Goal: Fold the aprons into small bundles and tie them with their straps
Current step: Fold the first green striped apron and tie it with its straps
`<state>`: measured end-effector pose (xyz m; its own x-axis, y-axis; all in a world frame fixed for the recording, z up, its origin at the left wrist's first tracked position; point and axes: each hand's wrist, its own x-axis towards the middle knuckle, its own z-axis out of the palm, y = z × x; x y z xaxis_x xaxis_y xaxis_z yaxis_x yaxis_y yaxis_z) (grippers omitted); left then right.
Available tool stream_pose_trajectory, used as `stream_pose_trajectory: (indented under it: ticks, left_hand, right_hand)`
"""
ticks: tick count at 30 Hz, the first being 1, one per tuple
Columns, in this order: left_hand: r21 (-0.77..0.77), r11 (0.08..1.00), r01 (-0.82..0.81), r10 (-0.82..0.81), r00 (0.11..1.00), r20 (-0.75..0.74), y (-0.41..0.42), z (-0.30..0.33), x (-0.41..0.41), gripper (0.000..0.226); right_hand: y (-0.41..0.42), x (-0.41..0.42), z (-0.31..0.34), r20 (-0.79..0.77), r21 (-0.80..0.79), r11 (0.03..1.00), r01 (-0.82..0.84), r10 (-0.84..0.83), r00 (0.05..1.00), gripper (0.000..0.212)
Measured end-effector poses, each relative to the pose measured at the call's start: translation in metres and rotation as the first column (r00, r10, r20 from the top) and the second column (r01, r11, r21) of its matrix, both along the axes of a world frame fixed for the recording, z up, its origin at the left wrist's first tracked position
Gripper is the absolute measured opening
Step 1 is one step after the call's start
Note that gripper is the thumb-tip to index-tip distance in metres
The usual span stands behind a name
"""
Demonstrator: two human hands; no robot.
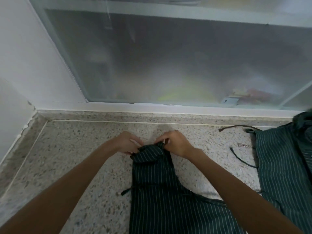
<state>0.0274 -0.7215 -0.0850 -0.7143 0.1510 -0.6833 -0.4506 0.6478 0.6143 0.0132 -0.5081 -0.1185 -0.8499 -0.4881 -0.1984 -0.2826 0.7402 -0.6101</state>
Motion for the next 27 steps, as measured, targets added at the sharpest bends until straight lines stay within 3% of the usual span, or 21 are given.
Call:
stream_pose_trajectory:
  ticks: [2,4,5,7,9,10,12,13,15,19,22,24,27]
  left_hand:
    - [0.056,0.996,0.068,-0.06,0.989,-0.134,-0.009,-0.001,-0.005,0.034]
    - [-0.041,0.999,0.004,-0.019,0.925,-0.378,-0.011,-0.005,-0.006,0.031]
    - [-0.11,0.991,-0.081,0.015,0.866,-0.5,-0.007,-0.006,-0.006,0.028]
    - [-0.127,0.979,-0.162,0.034,0.736,-0.676,0.008,-0.005,-0.005,0.016]
    - [-0.141,0.99,-0.007,-0.087,0.757,-0.648,0.021,-0.001,-0.004,0.018]
    - [-0.229,0.965,0.128,-0.239,0.786,-0.569,0.024,0.0,-0.005,0.028]
    - [-0.467,0.8,0.378,-0.568,0.728,-0.384,0.026,0.0,-0.003,0.036]
    - [-0.558,0.719,0.414,-0.654,0.673,-0.344,0.024,-0.002,-0.002,0.035]
    - [-0.618,0.701,0.356,-0.679,0.597,-0.427,0.022,-0.002,0.007,0.025]
    - [-0.525,0.801,0.287,-0.595,0.295,-0.748,-0.004,-0.016,0.032,0.02]
    - [-0.52,0.79,0.324,-0.585,0.147,-0.798,-0.025,-0.025,0.054,0.013]
    - [-0.522,0.789,0.324,-0.584,0.134,-0.801,-0.032,-0.032,0.065,0.016]
    - [-0.515,0.785,0.345,-0.599,0.211,-0.772,-0.038,-0.034,0.072,0.019]
  right_hand:
    - [0.01,-0.001,0.01,0.209,-0.17,0.972,0.163,-0.126,0.97,0.022]
    - [0.018,0.001,0.018,0.421,-0.19,0.914,0.36,-0.255,0.87,0.026]
    - [0.019,0.003,0.02,0.446,-0.145,0.888,0.436,-0.335,0.83,0.025]
    - [0.019,0.006,0.018,0.351,-0.048,0.853,0.519,-0.472,0.809,0.034]
    - [0.017,0.01,0.017,0.38,-0.045,0.822,0.568,-0.512,0.771,0.043]
    - [0.017,0.012,0.018,0.444,-0.058,0.8,0.597,-0.515,0.733,0.044]
    - [0.018,0.019,0.018,0.498,-0.044,0.807,0.589,-0.494,0.713,0.036]
    - [0.018,0.023,0.017,0.489,-0.016,0.834,0.551,-0.474,0.732,0.031]
    - [0.016,0.031,0.013,0.469,0.031,0.881,0.472,-0.43,0.772,0.023]
    - [0.016,0.043,0.013,0.446,0.021,0.884,0.468,-0.427,0.787,0.028]
    - [0.012,0.051,0.013,0.373,0.043,0.897,0.439,-0.423,0.826,0.042]
    - [-0.001,0.056,0.008,0.316,0.146,0.923,0.357,-0.385,0.867,0.052]
    - [-0.017,0.058,-0.001,0.269,0.177,0.942,0.284,-0.324,0.907,0.037]
